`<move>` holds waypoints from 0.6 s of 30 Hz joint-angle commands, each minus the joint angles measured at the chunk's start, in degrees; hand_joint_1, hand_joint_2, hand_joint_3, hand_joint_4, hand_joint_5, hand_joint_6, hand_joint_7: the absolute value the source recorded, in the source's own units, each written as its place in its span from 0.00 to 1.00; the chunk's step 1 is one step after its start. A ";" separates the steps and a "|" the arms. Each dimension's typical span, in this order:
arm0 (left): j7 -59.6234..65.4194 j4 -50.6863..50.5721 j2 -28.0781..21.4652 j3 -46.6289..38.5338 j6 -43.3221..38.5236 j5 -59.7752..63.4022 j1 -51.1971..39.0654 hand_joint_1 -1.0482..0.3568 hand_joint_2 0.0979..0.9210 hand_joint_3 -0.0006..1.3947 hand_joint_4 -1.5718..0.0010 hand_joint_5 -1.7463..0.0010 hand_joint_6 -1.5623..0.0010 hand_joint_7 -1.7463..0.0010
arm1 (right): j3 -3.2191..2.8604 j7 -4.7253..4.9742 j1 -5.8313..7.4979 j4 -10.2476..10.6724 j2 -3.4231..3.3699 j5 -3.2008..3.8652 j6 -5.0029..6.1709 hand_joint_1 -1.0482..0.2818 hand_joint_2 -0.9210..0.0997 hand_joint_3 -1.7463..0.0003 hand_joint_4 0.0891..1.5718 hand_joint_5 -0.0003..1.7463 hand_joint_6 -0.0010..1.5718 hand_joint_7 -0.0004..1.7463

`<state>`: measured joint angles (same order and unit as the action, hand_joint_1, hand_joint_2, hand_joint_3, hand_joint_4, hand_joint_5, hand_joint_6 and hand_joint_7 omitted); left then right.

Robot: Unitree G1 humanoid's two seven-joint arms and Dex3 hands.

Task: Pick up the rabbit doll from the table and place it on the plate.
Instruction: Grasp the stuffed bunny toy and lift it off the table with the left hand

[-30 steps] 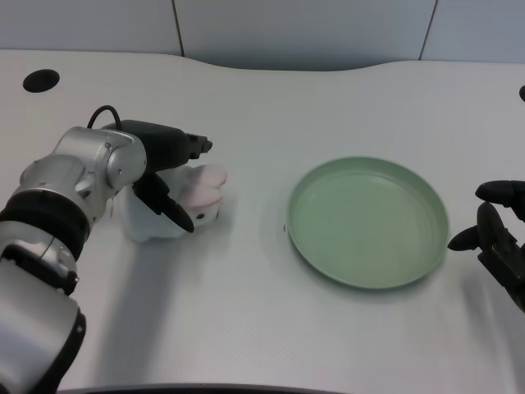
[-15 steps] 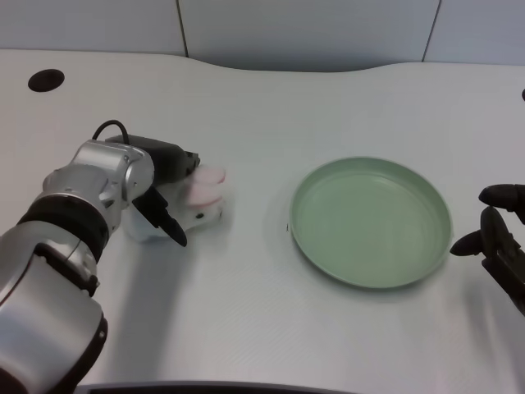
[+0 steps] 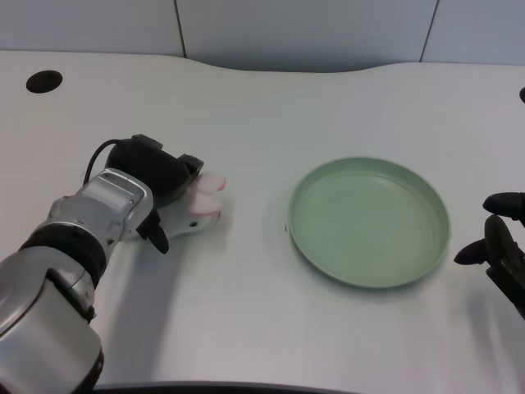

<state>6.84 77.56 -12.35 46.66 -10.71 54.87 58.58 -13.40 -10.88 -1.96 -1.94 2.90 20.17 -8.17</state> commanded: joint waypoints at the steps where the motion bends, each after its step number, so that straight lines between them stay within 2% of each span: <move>1: 3.23 0.60 -0.89 -0.82 -1.30 -0.90 -2.91 0.24 0.79 0.00 0.81 0.94 0.80 0.97 | -0.57 0.00 0.81 1.22 1.02 0.14 -0.14 0.56 0.00 0.63 0.17 1.00 0.04 0.98; 2: 4.30 0.60 -0.84 -1.41 -1.81 -1.47 -3.37 0.27 0.79 0.00 0.80 0.94 0.79 0.97 | -0.61 0.12 0.88 1.40 1.04 0.13 -0.32 0.56 0.00 0.63 0.17 1.00 0.04 0.98; 3: 5.47 0.58 -0.79 -2.09 -2.33 -2.14 -3.83 0.32 0.78 0.00 0.76 0.92 0.74 0.96 | -0.86 0.06 0.85 1.44 0.93 0.68 -0.70 0.57 0.00 0.63 0.17 1.00 0.04 0.98; 5: 7.32 0.57 -0.71 -3.44 -3.32 -3.52 -4.67 0.39 0.80 0.01 0.71 0.89 0.68 0.96 | -0.97 0.14 0.89 1.62 1.01 0.89 -1.20 0.57 0.00 0.63 0.16 1.00 0.03 0.98; 6: 7.81 0.59 -0.71 -3.87 -3.66 -3.97 -4.90 0.43 0.84 0.00 0.72 0.80 0.63 0.95 | -0.95 0.09 0.92 1.65 1.09 0.83 -1.19 0.57 0.00 0.63 0.16 1.00 0.03 0.98; 7: 8.05 0.63 -0.71 -4.09 -3.88 -4.21 -5.00 0.46 0.86 0.00 0.78 0.65 0.60 0.96 | -0.90 0.07 0.94 1.68 1.15 0.73 -1.16 0.58 0.00 0.62 0.16 1.00 0.03 0.98; 8: 8.63 0.64 -0.82 -4.17 -4.20 -4.28 -5.17 0.47 0.87 0.00 0.80 0.59 0.59 0.97 | -1.06 -0.04 0.92 1.60 1.06 1.00 -1.11 0.58 0.00 0.62 0.16 1.00 0.02 0.98; 9: 9.12 0.66 -0.92 -4.16 -4.44 -4.25 -5.29 0.50 0.92 0.00 0.81 0.49 0.56 0.91 | -1.20 -0.10 0.89 1.54 0.97 1.27 -1.10 0.58 0.00 0.62 0.16 1.00 0.02 0.98; 10: 10.20 0.65 -1.08 -4.05 -4.79 -4.04 -5.48 0.52 0.96 0.01 0.82 0.37 0.64 0.67 | -1.33 -0.20 0.87 1.43 0.88 1.55 -1.06 0.58 0.00 0.62 0.16 1.00 0.02 0.98; 11: 10.97 0.67 -1.18 -3.96 -5.02 -3.89 -5.60 0.54 0.98 0.02 0.81 0.29 0.71 0.48 | -1.40 -0.27 0.84 1.34 0.84 1.73 -1.02 0.58 0.00 0.62 0.17 1.00 0.03 0.98; 12: 11.44 0.70 -1.22 -3.90 -5.15 -3.78 -5.66 0.55 0.99 0.02 0.81 0.24 0.76 0.36 | -1.43 -0.30 0.83 1.29 0.83 1.81 -1.00 0.58 0.00 0.63 0.17 1.00 0.03 0.98; 13: 11.71 0.74 -1.24 -3.87 -5.23 -3.72 -5.68 0.56 1.00 0.03 0.81 0.22 0.78 0.31 | -1.44 -0.32 0.83 1.26 0.83 1.84 -0.99 0.58 0.00 0.63 0.17 1.00 0.03 0.98; 14: 12.80 0.81 -1.27 -3.48 -4.86 -3.23 -5.61 0.56 1.00 0.03 0.80 0.21 0.79 0.29 | -1.26 -0.25 0.79 1.07 1.06 1.29 -0.76 0.58 0.00 0.63 0.17 1.00 0.03 0.98; 15: 14.50 0.87 -1.33 -2.74 -4.23 -2.33 -5.56 0.57 1.00 0.03 0.74 0.17 0.74 0.31 | -1.29 -0.42 0.70 0.86 1.12 1.28 -0.65 0.57 0.00 0.63 0.18 1.00 0.03 0.98; 16: 15.75 0.94 -1.36 -2.19 -3.77 -1.68 -5.53 0.58 1.00 0.02 0.67 0.15 0.64 0.41 | -1.32 -0.55 0.63 0.71 1.14 1.31 -0.58 0.58 0.00 0.62 0.18 1.00 0.03 0.98; 18: 16.94 1.07 -1.35 -1.69 -3.39 -1.06 -5.50 0.58 1.00 0.01 0.63 0.14 0.58 0.48 | -1.44 -0.74 0.57 0.61 1.09 1.45 -0.56 0.58 0.00 0.62 0.18 1.00 0.03 0.98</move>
<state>22.54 78.14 -12.65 44.54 -14.72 53.21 54.12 -13.98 -11.41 -1.74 -0.95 3.06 21.13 -9.04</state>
